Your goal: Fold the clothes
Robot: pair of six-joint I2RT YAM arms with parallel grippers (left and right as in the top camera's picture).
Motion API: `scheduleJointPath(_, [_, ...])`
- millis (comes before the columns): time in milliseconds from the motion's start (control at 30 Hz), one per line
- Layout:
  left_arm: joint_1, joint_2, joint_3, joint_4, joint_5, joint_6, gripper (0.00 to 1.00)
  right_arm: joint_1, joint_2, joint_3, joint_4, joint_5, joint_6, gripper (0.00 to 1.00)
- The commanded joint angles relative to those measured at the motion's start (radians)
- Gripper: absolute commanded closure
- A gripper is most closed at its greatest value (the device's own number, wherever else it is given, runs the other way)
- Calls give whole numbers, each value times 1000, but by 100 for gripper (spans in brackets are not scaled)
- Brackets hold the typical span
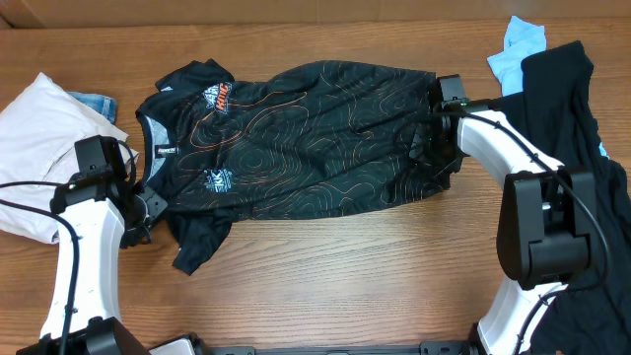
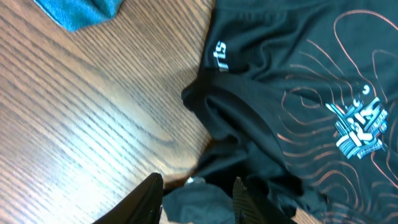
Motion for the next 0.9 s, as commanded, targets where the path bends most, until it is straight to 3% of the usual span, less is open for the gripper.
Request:
scheduleJointPath(0, [0, 3, -64, 56, -7, -39, 56, -3, 7, -6, -2, -1, 5, 57])
scheduleJointPath(467, [0, 130, -110, 233, 90, -39, 55, -4, 7, -6, -3, -1, 5, 57])
scheduleJointPath(700, [0, 151, -108, 261, 123, -21, 96, -4, 7, -6, -3, -1, 5, 58])
scheduleJointPath(867, [0, 151, -108, 265, 123, 10, 96, -4, 7, -6, -3, -1, 5, 57])
